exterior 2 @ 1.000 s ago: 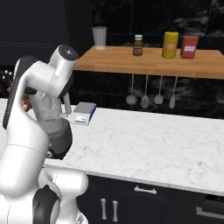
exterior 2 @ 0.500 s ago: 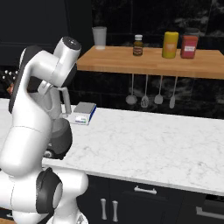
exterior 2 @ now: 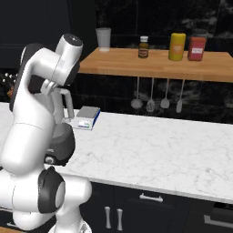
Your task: Close the lid blender by securely placing the lid on top.
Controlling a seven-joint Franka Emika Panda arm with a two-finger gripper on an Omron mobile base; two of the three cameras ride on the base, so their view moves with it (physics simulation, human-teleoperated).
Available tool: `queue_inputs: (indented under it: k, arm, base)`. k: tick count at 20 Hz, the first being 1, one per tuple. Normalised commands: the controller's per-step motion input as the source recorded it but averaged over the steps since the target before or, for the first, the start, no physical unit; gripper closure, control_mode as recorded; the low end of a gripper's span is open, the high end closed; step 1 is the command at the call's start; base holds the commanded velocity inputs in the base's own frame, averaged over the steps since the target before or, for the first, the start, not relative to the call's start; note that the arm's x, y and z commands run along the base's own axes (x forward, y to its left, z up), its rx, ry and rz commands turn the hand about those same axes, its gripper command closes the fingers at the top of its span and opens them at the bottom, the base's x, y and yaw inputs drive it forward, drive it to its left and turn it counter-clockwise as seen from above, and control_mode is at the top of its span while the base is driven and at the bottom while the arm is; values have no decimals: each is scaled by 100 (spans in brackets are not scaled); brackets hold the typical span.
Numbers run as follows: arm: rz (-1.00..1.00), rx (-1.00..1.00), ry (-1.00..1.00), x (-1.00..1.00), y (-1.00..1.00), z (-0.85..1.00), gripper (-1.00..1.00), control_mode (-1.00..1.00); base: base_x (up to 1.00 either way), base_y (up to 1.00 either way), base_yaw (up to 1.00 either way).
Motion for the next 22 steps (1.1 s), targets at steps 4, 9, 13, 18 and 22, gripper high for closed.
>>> queue_inputs:
  k: [4,9,13,18,22]
  arm:
    - [-1,0,0,22,0,0,100,-100]
    - [0,0,0,8,-1,0,100,-100]
    - [1,0,0,-18,-20,0,100,-100]
    - [0,-1,0,-20,-6,-4,100,-100]
    - [1,-7,5,4,9,-16,100,-100]
  base:
    - [0,0,0]
    - [0,0,0]
    - [0,0,0]
    - [0,0,0]
    - [0,0,0]
